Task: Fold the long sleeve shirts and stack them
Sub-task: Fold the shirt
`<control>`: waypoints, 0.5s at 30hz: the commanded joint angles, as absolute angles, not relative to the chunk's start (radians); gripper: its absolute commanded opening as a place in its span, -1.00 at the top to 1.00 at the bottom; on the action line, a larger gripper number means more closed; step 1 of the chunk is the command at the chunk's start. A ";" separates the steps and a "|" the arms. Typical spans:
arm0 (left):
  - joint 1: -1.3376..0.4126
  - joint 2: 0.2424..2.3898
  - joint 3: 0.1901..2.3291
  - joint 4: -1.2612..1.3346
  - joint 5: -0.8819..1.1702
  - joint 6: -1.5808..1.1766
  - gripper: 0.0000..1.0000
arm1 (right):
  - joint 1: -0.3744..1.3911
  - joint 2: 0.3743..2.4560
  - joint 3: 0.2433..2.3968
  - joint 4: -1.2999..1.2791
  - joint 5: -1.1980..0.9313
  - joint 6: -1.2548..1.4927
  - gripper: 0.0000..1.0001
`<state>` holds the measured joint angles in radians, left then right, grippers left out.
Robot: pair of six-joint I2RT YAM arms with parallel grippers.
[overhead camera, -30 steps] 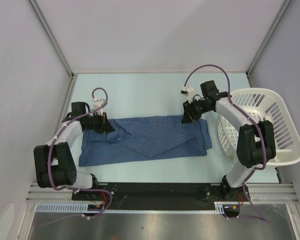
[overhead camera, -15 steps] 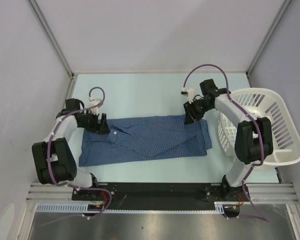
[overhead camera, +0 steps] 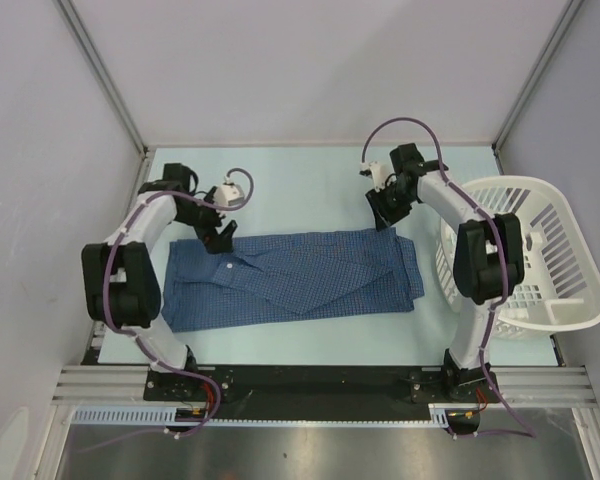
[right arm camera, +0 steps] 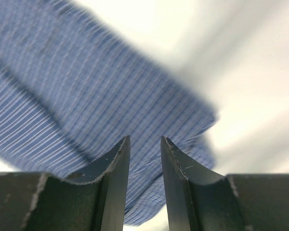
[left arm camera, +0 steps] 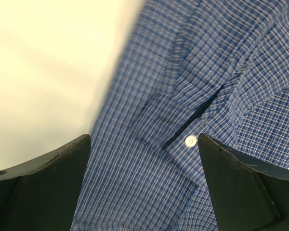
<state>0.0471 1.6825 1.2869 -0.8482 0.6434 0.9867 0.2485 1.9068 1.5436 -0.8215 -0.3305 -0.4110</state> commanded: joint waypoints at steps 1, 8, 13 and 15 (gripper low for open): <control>-0.020 1.756 1.374 -0.870 0.626 1.097 -0.94 | 0.241 1.994 1.652 -0.831 -0.198 -0.402 0.26; -0.052 1.896 1.476 -0.871 0.572 1.058 -0.86 | 0.268 2.062 1.684 -0.799 -0.273 -0.538 0.14; -0.045 1.916 1.491 -0.874 0.520 1.065 -0.86 | 0.268 2.140 1.752 -0.847 -0.247 -0.597 0.08; -0.034 1.913 1.486 -0.873 0.525 1.066 -0.87 | 0.271 2.160 1.759 -0.850 -0.224 -0.618 0.08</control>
<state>-0.0490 1.9171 1.4498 -0.8692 0.5404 1.0328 0.2691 2.1265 1.7008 -0.8211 -0.2581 -0.5430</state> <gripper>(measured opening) 0.931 0.458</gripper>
